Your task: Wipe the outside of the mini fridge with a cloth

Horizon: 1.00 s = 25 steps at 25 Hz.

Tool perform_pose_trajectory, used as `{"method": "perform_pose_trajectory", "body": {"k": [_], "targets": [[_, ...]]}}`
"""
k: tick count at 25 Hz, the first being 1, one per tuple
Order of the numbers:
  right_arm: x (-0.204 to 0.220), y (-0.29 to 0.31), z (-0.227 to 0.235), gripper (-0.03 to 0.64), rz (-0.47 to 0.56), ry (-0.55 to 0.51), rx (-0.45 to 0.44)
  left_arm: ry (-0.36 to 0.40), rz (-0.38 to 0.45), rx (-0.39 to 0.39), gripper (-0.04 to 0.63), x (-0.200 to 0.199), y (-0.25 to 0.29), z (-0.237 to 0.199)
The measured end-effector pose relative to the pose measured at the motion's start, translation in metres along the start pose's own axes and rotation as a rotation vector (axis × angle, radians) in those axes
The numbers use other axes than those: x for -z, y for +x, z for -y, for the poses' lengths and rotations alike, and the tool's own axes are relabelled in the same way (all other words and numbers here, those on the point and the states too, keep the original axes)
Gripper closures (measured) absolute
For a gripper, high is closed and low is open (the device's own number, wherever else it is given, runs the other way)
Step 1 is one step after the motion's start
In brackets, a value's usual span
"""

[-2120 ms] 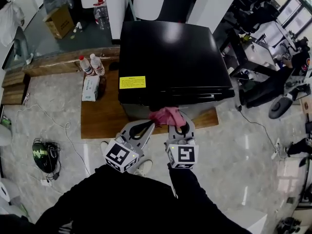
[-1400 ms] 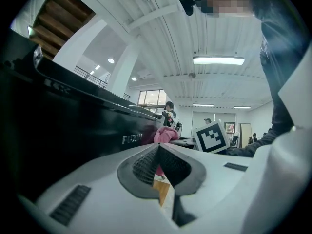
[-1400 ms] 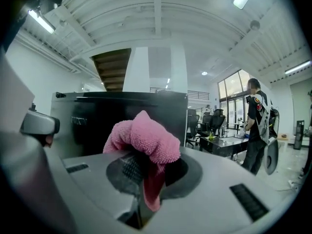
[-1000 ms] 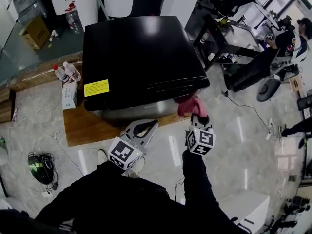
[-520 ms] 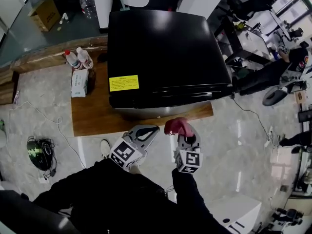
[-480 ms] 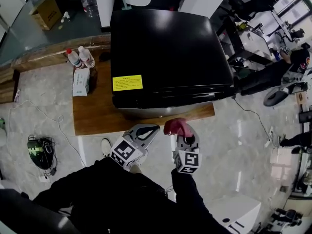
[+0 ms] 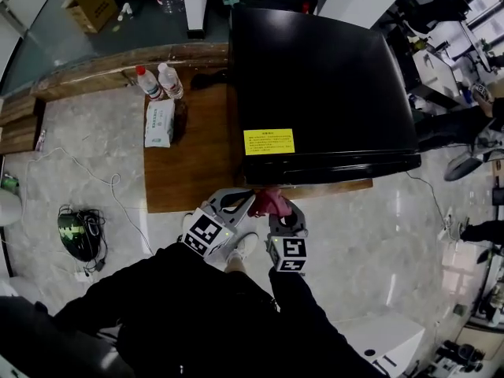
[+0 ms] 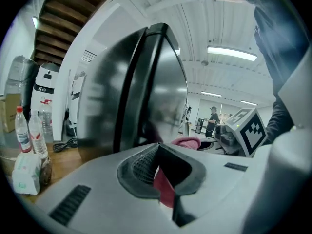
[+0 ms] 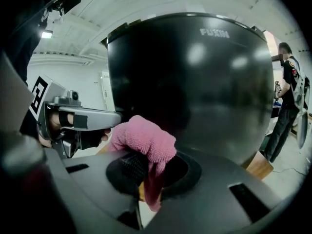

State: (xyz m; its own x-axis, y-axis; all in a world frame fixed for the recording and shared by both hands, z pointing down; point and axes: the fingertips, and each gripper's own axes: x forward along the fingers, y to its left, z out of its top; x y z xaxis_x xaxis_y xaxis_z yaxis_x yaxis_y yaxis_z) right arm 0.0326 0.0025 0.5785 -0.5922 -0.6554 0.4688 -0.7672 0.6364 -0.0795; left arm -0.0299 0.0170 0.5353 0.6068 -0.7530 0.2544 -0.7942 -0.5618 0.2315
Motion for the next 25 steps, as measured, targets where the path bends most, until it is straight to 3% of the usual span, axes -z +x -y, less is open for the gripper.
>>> {"method": "perform_pose_trajectory", "body": {"k": [5, 12, 25], "targets": [[0.004, 0.036, -0.015, 0.563, -0.036, 0.040, 0.006, 0.008, -0.015, 0.004, 0.590, 0.008, -0.010, -0.020], [0.010, 0.037, -0.010, 0.560, -0.049, 0.095, 0.026, 0.006, -0.036, 0.026, 0.591, 0.020, -0.011, -0.009], [0.033, 0.021, 0.080, 0.558, -0.066, 0.096, 0.082, 0.031, -0.040, 0.036, 0.590, 0.039, 0.037, 0.041]]}}
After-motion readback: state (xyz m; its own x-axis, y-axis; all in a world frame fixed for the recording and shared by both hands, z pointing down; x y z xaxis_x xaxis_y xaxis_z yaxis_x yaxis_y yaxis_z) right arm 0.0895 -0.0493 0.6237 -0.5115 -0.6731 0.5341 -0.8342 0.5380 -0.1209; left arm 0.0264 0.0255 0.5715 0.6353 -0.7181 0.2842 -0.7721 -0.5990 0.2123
